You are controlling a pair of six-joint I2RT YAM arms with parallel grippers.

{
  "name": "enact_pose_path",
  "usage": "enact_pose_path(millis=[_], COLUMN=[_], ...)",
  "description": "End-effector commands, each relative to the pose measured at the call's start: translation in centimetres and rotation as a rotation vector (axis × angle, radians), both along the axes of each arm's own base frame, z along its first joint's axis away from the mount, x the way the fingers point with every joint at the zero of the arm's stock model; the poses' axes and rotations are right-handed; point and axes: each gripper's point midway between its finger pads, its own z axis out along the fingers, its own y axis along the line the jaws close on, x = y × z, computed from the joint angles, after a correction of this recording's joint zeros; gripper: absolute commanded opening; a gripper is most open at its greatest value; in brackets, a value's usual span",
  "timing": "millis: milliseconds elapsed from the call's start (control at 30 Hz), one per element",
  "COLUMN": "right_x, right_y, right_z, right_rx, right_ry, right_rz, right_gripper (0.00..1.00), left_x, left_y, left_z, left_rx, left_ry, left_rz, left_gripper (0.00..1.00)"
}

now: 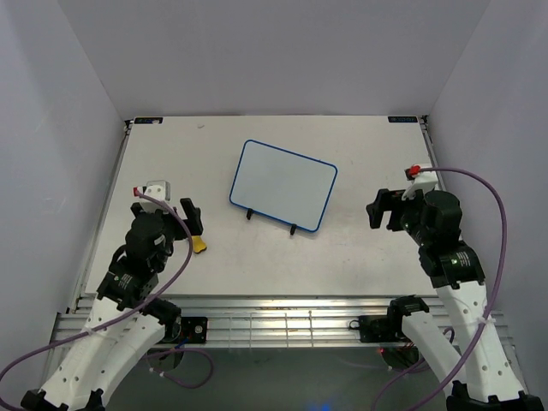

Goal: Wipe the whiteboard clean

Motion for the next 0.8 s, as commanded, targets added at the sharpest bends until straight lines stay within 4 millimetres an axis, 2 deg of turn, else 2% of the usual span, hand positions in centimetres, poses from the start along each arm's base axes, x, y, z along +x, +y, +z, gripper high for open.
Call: enact_pose_path(millis=[0, 67, 100, 200, 333, 367, 433, 500, 567, 633, 767], right_x=[-1.9, -2.5, -3.0, -3.8, -4.3, -4.4, -4.6, -4.8, -5.2, -5.4, -5.6], right_y=[0.6, 0.6, -0.2, 0.1, -1.4, -1.7, -3.9, -4.8, -4.5, -5.0, -4.9], right_z=[-0.2, 0.0, 0.2, 1.8, 3.2, 3.3, 2.8, 2.4, 2.0, 2.3, 2.4], right_rx=[0.034, 0.040, 0.027, 0.054, 0.023, -0.001, -0.084, -0.114, -0.104, -0.108, -0.106], right_ry=[0.007, 0.012, 0.031, -0.020, -0.037, -0.029, 0.000, 0.007, 0.012, -0.003, -0.004], right_rz=[0.029, 0.037, -0.003, 0.011, -0.052, -0.056, -0.148, -0.191, -0.171, -0.200, -0.188], right_gripper=[0.90, 0.90, 0.90, 0.90, 0.90, 0.90, 0.90, 0.90, 0.90, 0.90, 0.90], left_x=[0.4, 0.4, 0.2, 0.0, 0.1, 0.0, -0.1, -0.3, -0.4, -0.5, -1.1], left_y=[-0.1, -0.1, 0.1, 0.2, 0.0, 0.0, 0.0, 0.1, 0.0, -0.1, -0.2], left_z=[2.6, 3.5, 3.9, 4.8, 5.1, 5.3, 5.9, 6.6, 7.0, 7.1, 7.5], left_rx=[0.056, 0.057, 0.064, 0.049, 0.044, 0.043, 0.044, 0.044, 0.043, 0.038, 0.028], left_ry=[-0.111, -0.151, -0.174, -0.216, -0.206, -0.205, -0.212, -0.218, -0.208, -0.195, -0.187], left_rz=[-0.056, -0.069, -0.072, -0.093, -0.115, -0.115, -0.115, -0.117, -0.125, -0.128, -0.142], left_gripper=[0.98, 0.98, 0.98, 0.98, 0.98, 0.98, 0.98, 0.98, 0.98, 0.98, 0.98])
